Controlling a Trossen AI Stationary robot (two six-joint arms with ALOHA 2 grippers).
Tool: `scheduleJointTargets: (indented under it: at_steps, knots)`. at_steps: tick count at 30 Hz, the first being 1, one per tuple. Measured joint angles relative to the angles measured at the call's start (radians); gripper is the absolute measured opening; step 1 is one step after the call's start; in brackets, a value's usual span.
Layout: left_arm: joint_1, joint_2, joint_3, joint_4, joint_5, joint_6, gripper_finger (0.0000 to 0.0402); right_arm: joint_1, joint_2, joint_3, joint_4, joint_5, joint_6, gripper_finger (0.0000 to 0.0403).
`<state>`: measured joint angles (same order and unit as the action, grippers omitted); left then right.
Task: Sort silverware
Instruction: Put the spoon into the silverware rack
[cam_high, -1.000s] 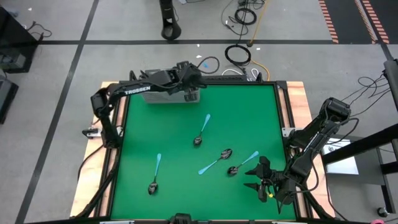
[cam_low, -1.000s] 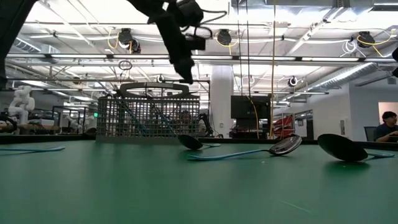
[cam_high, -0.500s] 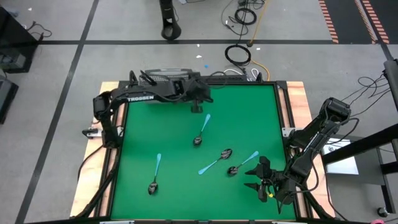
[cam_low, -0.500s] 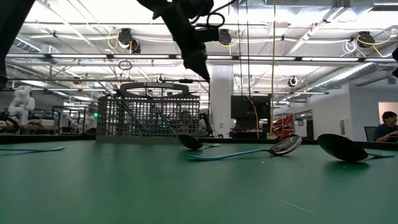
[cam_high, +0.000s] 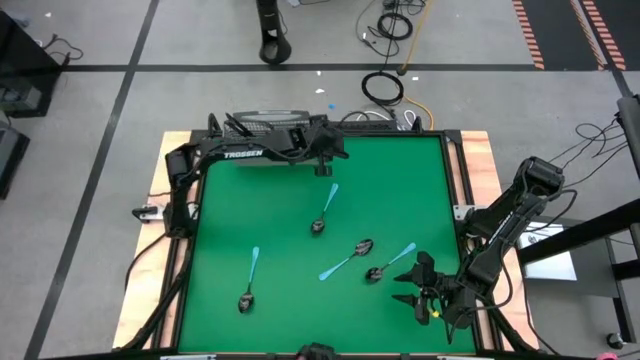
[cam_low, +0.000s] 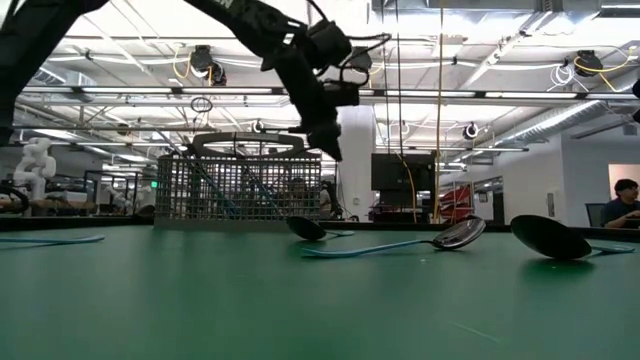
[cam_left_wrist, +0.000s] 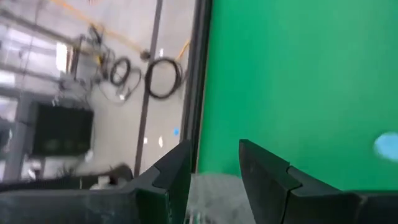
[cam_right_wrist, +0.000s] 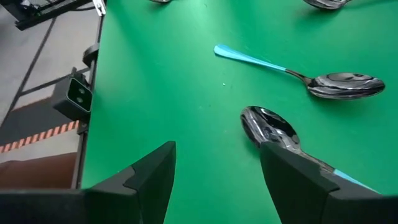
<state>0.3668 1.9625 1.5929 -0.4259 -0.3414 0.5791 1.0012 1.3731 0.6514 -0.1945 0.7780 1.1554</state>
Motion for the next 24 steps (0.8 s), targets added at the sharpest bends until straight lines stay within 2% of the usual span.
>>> scheduleJointTargets:
  at_steps: [3,10,17,24]
  knots:
    - [0.025,-0.002,0.000,-0.041,-0.021,-0.021,0.0136,0.000,0.000,0.000,-0.002,0.001,-0.015,0.0224]
    - [0.045,-0.017,0.002,-0.103,-0.150,-0.023,0.0136,0.000,0.000,0.000,-0.011,0.001,-0.018,0.0224]
    - [0.046,-0.019,0.021,-0.240,-0.334,0.007,0.0136,0.000,0.000,0.000,-0.013,-0.001,-0.019,0.0224]
    - [0.047,-0.057,0.051,-0.328,-0.363,0.003,0.0136,0.000,0.000,0.000,-0.018,-0.002,-0.018,0.0224]
